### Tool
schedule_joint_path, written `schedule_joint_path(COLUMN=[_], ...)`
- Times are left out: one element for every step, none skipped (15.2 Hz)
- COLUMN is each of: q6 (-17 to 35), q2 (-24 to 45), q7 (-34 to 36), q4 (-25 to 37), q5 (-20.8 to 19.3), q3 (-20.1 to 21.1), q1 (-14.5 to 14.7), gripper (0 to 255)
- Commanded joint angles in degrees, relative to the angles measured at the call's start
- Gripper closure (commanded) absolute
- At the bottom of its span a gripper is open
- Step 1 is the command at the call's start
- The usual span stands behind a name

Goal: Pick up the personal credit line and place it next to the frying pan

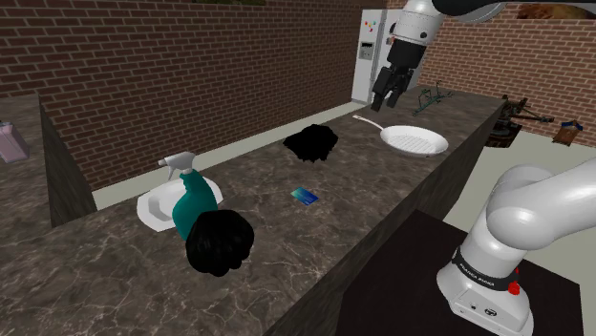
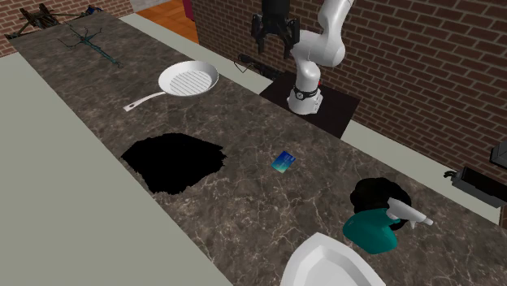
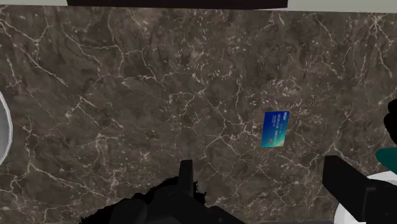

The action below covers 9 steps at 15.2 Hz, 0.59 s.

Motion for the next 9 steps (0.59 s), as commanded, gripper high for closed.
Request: schedule_joint_path(q6=[0.0, 1.7, 3.5, 5.3, 7.0, 8.8, 10.5, 12.3, 14.0], q2=[0.0, 0.8, 1.7, 2.6, 3.7, 4.8, 6.0, 7.3, 8.7], q7=[0.0, 0.8, 1.7, 2.5, 3.3, 4.2, 5.0, 5.9, 6.8], q4=[0.0, -0.9, -1.7, -2.4, -3.0, -3.6, -4.1, -4.5, -4.8], q5=[0.0, 0.2, 0.4, 0.5, 0.7, 0.8, 0.9, 0.9, 1.0], q3=[0.0, 1.0, 1.9, 2.9, 3.9, 4.8, 5.8, 6.7, 7.7], q1=[0.0, 0.2, 0.4, 0.6, 0.7, 0.9, 1.0, 1.2, 1.3], gripper=[0, 0, 0, 0, 0, 0, 0, 0, 0])
